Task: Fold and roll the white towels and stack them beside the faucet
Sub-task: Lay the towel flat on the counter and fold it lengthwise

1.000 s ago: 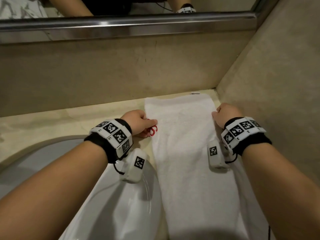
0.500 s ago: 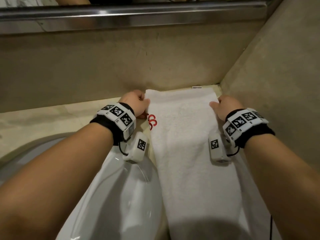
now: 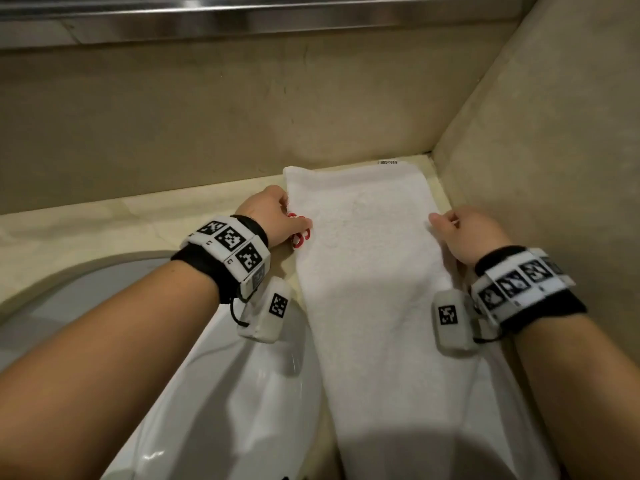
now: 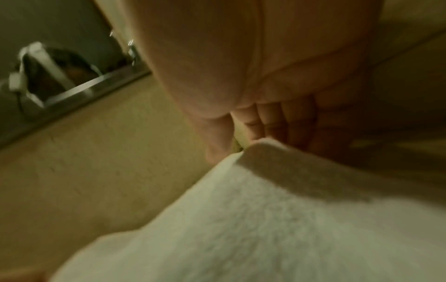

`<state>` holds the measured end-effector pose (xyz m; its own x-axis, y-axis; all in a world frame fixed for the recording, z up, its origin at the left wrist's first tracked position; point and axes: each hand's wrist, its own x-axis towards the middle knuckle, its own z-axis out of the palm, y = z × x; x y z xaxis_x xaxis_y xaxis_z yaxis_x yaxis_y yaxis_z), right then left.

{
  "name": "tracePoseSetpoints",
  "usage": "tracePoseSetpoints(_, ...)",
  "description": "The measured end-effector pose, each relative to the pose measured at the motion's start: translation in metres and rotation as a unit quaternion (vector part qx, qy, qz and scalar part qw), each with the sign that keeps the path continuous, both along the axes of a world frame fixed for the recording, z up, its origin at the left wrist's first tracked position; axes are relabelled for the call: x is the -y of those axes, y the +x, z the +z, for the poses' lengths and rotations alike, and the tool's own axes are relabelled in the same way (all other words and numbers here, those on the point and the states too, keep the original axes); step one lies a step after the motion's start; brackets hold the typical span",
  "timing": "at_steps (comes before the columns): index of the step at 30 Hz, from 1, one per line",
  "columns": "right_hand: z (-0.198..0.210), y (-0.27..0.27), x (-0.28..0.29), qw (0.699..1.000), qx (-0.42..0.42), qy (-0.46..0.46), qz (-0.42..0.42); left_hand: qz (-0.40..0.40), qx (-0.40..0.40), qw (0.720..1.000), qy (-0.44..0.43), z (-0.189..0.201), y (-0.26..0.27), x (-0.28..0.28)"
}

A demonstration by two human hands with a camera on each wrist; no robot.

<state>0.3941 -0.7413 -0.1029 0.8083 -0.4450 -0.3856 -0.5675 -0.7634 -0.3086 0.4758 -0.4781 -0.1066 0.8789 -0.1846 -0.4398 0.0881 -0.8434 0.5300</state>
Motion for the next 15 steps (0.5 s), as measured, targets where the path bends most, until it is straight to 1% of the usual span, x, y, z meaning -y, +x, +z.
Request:
tracePoseSetpoints(2,0.0,-0.019,0.004,0.999,-0.035,0.013,0.02,-0.007,-0.001,1.0,0.0,0.0,-0.002,0.0)
tracePoseSetpoints(4,-0.003,-0.031,0.004,0.996,-0.079,-0.019,0.042,-0.025,0.017,0.999,0.03,0.0,-0.004,0.001)
tracePoseSetpoints(6,-0.006,-0.035,0.002,0.996,-0.073,-0.049,0.024,-0.025,0.032,0.998,0.049,0.001,-0.007,0.003)
tracePoseSetpoints(7,-0.006,-0.035,0.0,0.997,-0.06,-0.049,0.01,-0.023,0.038,0.998,0.052,0.002,-0.009,0.004)
tracePoseSetpoints(9,-0.004,-0.041,-0.005,0.999,-0.037,-0.021,-0.013,-0.018,0.039,0.998,0.048,0.003,-0.014,0.006)
tracePoseSetpoints(11,0.001,-0.056,-0.005,0.999,-0.01,0.016,-0.032,0.001,0.021,0.999,0.027,0.006,-0.023,0.004)
tracePoseSetpoints(13,0.006,-0.081,-0.001,0.997,0.01,0.052,-0.054,0.03,-0.011,0.999,0.006,0.008,-0.036,0.001)
tracePoseSetpoints(14,0.007,-0.094,0.002,0.995,0.007,0.076,-0.067,0.048,-0.037,0.998,-0.013,0.008,-0.043,0.0)
tracePoseSetpoints(15,0.009,-0.109,0.004,0.992,0.001,0.106,-0.075,0.071,-0.069,0.994,-0.053,0.008,-0.053,-0.001)
